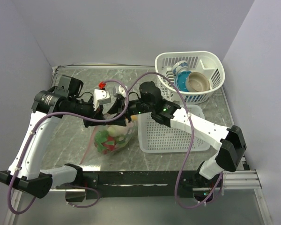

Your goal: Open the zip-top bag and remove the fake food

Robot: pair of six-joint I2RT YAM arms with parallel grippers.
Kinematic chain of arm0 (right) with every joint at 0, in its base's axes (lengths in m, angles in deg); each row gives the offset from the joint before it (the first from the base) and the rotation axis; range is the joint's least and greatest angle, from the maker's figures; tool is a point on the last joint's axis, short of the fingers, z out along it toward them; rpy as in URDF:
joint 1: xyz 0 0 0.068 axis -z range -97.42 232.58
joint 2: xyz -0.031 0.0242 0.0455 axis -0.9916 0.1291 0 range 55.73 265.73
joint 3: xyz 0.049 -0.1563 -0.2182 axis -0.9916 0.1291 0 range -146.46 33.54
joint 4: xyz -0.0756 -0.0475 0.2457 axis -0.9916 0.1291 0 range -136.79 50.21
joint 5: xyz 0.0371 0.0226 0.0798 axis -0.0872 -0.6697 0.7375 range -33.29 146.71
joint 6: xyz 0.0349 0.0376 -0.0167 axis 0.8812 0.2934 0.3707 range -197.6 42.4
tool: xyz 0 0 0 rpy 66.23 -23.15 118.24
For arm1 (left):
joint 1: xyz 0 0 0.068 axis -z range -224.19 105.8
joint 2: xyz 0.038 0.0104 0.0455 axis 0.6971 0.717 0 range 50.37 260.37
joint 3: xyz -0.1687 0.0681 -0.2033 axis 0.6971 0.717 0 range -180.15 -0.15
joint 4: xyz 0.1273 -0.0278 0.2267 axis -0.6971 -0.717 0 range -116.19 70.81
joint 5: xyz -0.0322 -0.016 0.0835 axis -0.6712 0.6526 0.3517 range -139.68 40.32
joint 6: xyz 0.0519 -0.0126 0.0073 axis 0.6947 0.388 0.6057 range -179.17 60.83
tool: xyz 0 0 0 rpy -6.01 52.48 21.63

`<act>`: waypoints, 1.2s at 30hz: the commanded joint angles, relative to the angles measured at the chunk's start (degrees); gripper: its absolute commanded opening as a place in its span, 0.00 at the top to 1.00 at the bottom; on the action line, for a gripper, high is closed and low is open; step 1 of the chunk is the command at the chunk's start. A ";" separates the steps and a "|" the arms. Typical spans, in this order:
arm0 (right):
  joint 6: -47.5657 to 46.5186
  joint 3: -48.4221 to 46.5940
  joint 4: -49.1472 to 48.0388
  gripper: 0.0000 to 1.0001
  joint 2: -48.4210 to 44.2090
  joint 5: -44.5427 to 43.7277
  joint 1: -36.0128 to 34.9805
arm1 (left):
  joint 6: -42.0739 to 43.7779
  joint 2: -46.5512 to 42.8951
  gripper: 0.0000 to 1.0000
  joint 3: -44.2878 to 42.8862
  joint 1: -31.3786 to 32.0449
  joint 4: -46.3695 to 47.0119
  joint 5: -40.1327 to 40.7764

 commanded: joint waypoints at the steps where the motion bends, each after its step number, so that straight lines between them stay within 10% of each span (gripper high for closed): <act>1: -1.68 -2.45 5.20 0.56 1.26 5.83 0.42 | 1.10 -0.99 0.89 -0.36 0.29 1.17 -0.46; 7: -0.89 -5.70 6.34 1.00 3.55 7.06 1.82 | 0.49 -0.90 0.89 0.08 0.37 1.17 0.24; 10: 0.43 -6.15 5.64 1.00 3.64 7.68 2.35 | 0.66 -1.34 0.87 0.78 0.37 1.17 1.99; 14: 0.61 -6.06 4.76 1.00 2.50 5.57 2.97 | -1.52 -0.99 0.49 0.70 0.29 1.43 6.11; 20: 1.75 -6.85 5.02 1.00 3.46 6.27 3.14 | -7.49 -2.48 0.31 -6.06 0.20 7.03 6.49; 27: 4.30 -7.12 4.23 1.00 4.43 7.59 3.14 | -17.09 -6.26 0.29 -0.55 0.20 21.63 5.25; 36: 3.77 -7.46 4.32 1.00 3.46 6.10 3.14 | -14.45 -3.80 0.42 -0.71 0.20 15.76 3.40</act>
